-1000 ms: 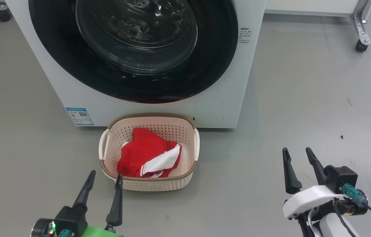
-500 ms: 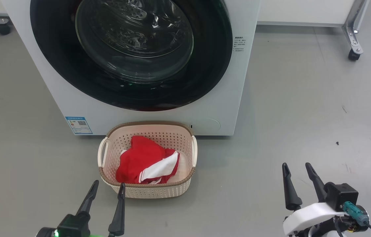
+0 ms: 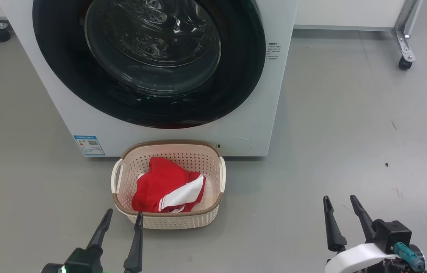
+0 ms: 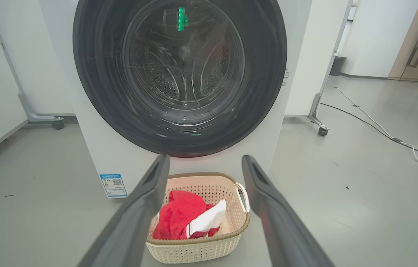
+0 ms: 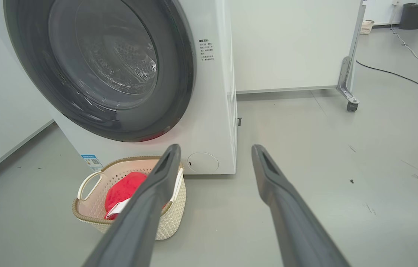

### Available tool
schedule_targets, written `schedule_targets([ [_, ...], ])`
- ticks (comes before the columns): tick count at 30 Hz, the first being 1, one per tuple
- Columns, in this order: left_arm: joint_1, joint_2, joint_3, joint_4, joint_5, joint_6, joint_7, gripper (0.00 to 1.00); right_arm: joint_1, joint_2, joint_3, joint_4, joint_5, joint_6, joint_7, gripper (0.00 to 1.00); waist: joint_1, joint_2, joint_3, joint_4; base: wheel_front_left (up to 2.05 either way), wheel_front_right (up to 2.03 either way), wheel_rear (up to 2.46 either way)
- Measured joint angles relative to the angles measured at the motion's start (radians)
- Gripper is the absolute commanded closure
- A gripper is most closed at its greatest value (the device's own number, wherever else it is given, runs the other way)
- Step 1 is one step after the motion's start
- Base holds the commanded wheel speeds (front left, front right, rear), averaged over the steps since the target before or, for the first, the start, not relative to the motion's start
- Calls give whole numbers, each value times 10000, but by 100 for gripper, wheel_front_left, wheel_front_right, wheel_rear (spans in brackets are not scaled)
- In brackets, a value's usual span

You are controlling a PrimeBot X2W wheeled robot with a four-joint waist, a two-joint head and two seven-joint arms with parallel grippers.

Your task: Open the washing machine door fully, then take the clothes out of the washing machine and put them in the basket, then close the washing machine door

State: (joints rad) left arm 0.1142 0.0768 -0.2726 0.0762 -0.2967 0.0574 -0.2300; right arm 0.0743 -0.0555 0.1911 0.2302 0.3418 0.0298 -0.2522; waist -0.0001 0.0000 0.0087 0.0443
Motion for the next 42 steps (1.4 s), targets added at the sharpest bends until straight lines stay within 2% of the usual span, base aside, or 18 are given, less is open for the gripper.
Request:
schedule_targets([
  [31,41,33,-33,-267,-10,2,148,0,431,63,82,-585,0,-230,2,0,0,0,26,11,0,0,0],
  [32,41,38,-33,-268,-8,4,148,100,436,63,82,-596,0,-230,0,100,0,0,27,15,0,0,0],
  [39,185,-38,-136,211,-44,-12,174,100,662,153,109,-138,109,-224,4,100,0,0,29,11,0,0,0],
  [42,247,-42,-138,171,-385,-31,174,100,663,153,109,-169,360,-219,4,100,0,0,27,-7,0,0,0],
])
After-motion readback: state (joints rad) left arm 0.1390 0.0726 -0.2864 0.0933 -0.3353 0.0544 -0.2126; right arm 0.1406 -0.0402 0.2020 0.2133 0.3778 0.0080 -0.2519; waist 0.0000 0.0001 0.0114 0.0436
